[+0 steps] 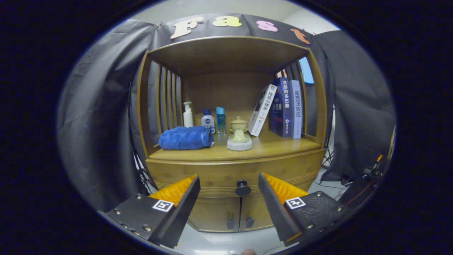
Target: Pull open the drawer, take out the items inside it, and place them on the countertop above the cabinet.
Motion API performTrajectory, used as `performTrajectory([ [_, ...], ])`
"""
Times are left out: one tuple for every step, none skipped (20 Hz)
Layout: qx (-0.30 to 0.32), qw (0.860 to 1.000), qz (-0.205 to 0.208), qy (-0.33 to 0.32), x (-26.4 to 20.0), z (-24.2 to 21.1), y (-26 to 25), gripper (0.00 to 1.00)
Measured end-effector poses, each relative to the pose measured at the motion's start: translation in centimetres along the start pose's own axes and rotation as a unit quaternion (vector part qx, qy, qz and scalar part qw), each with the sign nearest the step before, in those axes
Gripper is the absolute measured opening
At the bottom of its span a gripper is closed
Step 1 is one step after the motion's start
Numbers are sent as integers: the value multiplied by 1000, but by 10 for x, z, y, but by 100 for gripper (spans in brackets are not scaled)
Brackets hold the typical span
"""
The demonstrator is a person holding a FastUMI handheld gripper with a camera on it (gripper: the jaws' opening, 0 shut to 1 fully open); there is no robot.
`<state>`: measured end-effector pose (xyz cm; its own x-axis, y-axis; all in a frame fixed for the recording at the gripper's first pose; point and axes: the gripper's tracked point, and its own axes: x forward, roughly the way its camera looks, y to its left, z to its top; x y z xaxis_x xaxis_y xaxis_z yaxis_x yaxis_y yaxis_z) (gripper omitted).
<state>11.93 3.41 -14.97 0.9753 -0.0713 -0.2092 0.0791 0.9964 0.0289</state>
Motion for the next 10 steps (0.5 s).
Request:
performTrajectory([
  [2,1000,9,-4,-9,11,4,99],
  [4,1000,14,-13,-20,23,6,99],
  [5,1000,16,-26,-30,34,4,99],
  [4,999,15,-38,-40,45,1,99],
  [5,999,7,-40,-48,51,-5,99],
  [6,999,5,-45,-57,57,-10,99],
  [9,999,7,-48,-66,64,-11,99],
  [9,998,14,-54,-75,71,-12,99],
  [8,998,23,-57,-81,79,-14,99],
  [11,998,27,-58,-88,83,-19,99],
])
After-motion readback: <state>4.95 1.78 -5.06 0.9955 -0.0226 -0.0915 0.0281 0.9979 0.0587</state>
